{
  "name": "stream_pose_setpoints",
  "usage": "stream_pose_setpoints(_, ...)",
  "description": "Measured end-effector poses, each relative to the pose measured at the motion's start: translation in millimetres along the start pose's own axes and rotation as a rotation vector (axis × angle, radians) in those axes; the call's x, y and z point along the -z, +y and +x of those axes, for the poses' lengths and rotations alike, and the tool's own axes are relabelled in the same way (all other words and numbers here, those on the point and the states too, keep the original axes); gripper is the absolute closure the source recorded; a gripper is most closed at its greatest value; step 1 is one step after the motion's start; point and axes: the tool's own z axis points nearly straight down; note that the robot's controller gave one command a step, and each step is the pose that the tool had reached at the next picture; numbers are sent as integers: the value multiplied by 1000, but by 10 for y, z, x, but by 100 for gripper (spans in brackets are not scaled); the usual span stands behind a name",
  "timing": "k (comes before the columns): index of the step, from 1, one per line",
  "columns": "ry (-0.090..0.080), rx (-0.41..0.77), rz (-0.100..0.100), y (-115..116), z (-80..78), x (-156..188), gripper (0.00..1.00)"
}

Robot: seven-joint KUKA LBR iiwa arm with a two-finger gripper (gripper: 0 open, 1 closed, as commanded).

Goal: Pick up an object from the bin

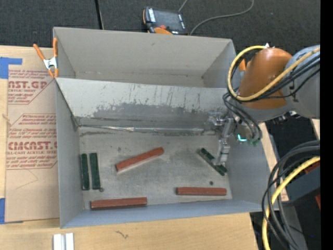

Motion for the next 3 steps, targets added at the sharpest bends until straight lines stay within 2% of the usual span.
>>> stream_pose_setpoints(1, 0, -86, -1, -260, 201, -631, 0)
stream_pose_setpoints(2, -6, -83, 0, -248, 176, -594, 100)
stream_pose_setpoints(3, -16, -35, 3, -181, 221, 779, 100)
